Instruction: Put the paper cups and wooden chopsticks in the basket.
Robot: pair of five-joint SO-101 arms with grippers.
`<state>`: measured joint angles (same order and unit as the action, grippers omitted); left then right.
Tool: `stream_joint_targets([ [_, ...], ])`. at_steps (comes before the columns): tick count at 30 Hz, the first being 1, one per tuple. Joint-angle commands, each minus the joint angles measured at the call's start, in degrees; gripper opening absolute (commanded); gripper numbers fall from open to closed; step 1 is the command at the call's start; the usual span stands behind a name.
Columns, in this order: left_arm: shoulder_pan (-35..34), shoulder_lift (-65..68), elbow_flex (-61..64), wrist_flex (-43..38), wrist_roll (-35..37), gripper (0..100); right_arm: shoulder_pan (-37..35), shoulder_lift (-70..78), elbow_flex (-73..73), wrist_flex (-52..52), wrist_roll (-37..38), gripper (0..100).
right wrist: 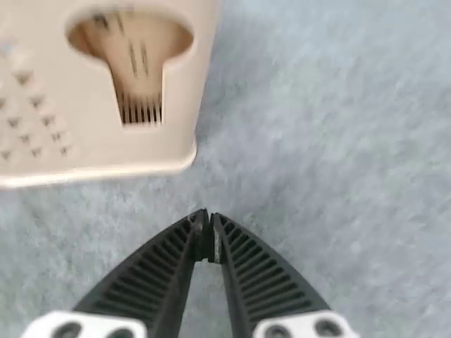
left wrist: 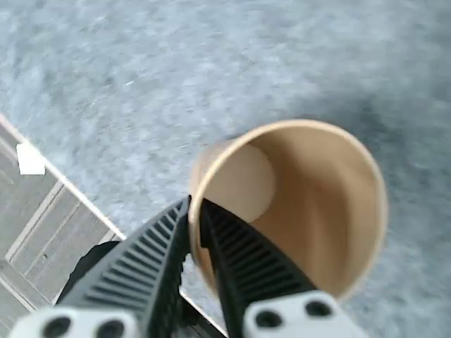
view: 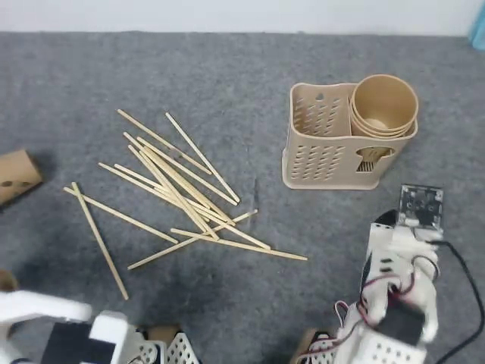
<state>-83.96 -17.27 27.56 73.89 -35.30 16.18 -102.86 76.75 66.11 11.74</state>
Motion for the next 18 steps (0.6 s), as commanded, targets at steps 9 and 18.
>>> stream_joint_targets([
  [9,13.36,-3.60,-1.10,4.13,10.46,1,0.48,10.33,-26.29,-9.10,0.26,0.8],
  [18,19.78,-3.60,-4.35,4.13,20.04,1,-0.75,30.99,-35.08,-36.70,-13.63,0.9],
])
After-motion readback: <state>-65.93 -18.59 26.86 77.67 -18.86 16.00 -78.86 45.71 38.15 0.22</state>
